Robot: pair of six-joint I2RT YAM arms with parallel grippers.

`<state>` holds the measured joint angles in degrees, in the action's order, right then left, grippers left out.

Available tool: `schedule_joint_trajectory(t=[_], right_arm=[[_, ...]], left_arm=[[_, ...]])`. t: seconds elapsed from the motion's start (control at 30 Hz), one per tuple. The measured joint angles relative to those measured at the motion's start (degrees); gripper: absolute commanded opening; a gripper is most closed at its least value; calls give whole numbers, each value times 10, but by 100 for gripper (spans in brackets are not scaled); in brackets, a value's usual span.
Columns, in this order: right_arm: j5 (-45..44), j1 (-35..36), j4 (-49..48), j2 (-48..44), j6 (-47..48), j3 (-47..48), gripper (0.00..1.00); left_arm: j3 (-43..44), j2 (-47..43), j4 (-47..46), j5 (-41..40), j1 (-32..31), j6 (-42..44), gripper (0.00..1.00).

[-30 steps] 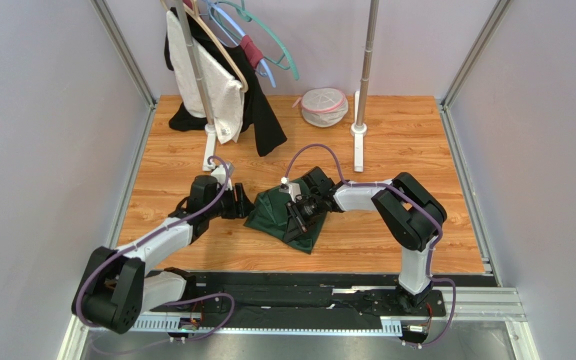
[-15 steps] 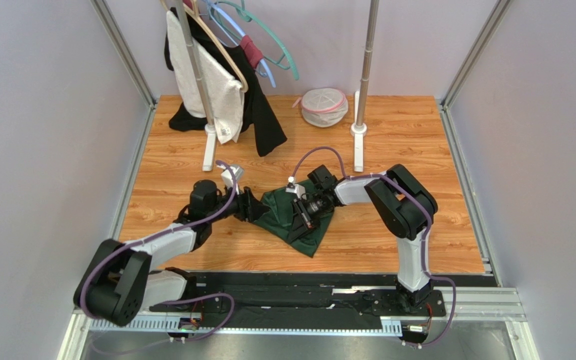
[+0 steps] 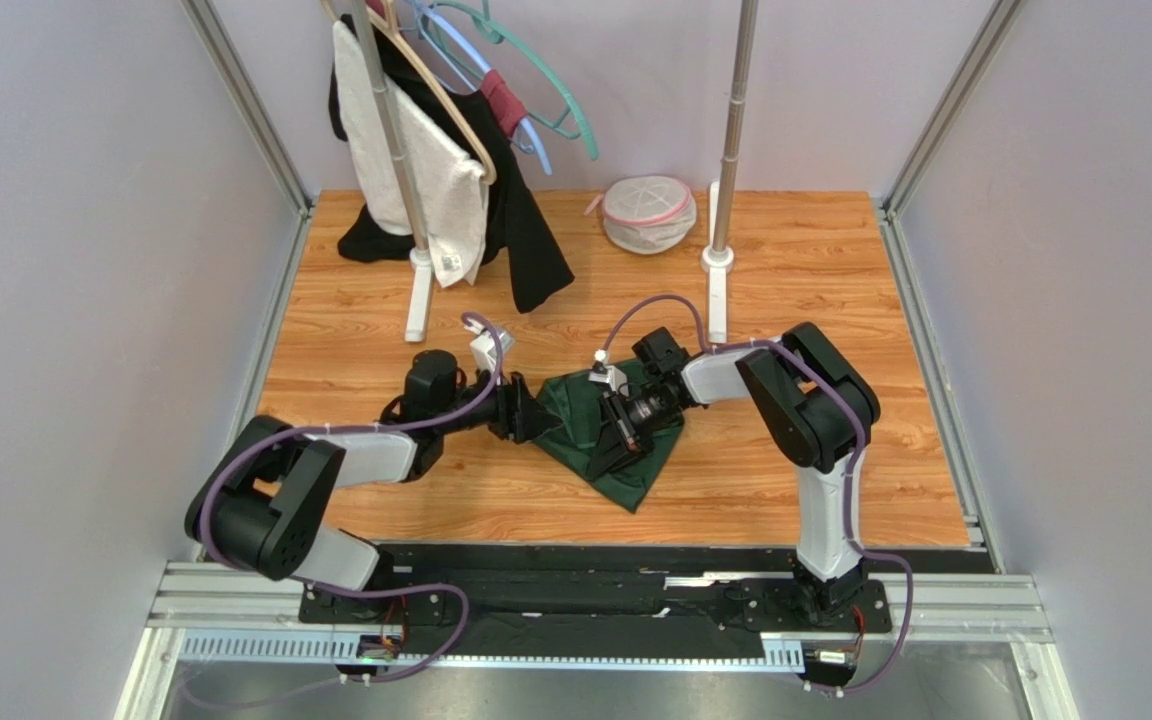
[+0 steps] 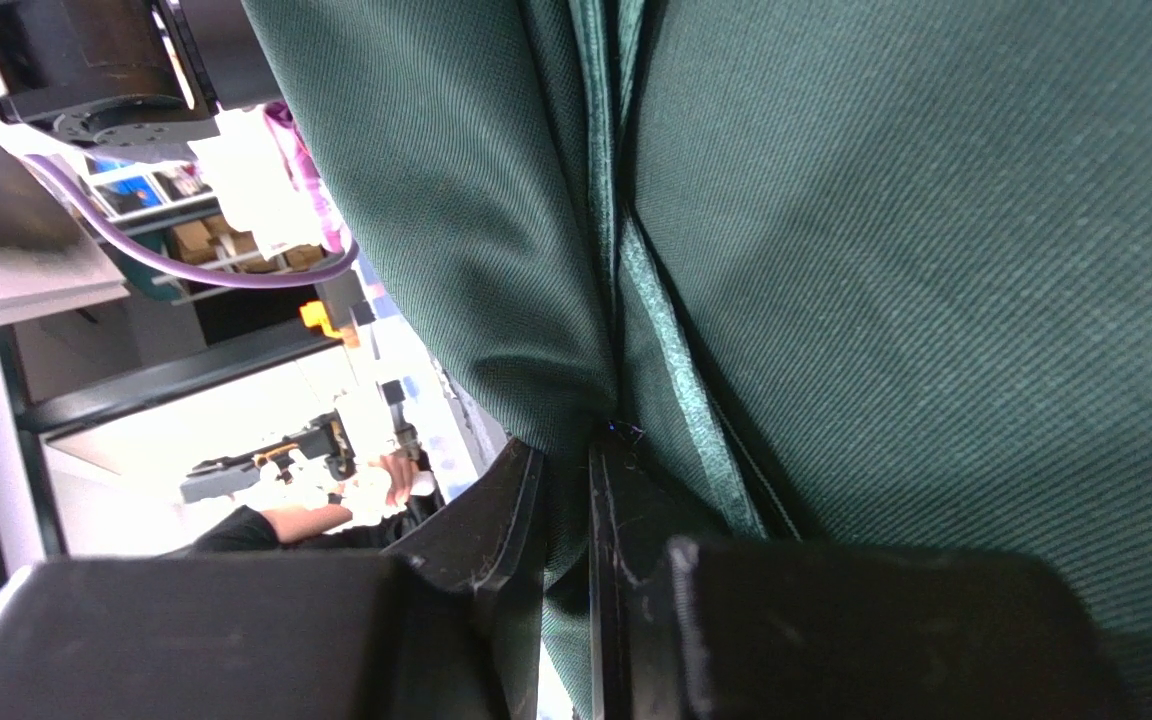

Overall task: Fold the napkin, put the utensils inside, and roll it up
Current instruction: Roll the napkin with the utensil

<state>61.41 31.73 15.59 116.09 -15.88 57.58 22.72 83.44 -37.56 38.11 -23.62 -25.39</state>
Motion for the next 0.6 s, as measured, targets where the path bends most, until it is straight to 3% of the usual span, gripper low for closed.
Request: schedule_joint_trajectory(t=[0.17, 0.3, 0.47, 0.6], right_arm=[[6, -10, 0, 0, -4, -6, 0], [7, -11, 0, 1, -7, -6, 0], [7, -11, 0, 2, -8, -6, 0], [7, -12, 0, 3, -9, -6, 0]], left_arm=[[-34, -112, 30, -91, 0, 5, 69], [-31, -198, 113, -156, 0, 11, 70], [15, -195, 268, -204, 0, -26, 70], [37, -172, 337, -211, 0, -62, 70]])
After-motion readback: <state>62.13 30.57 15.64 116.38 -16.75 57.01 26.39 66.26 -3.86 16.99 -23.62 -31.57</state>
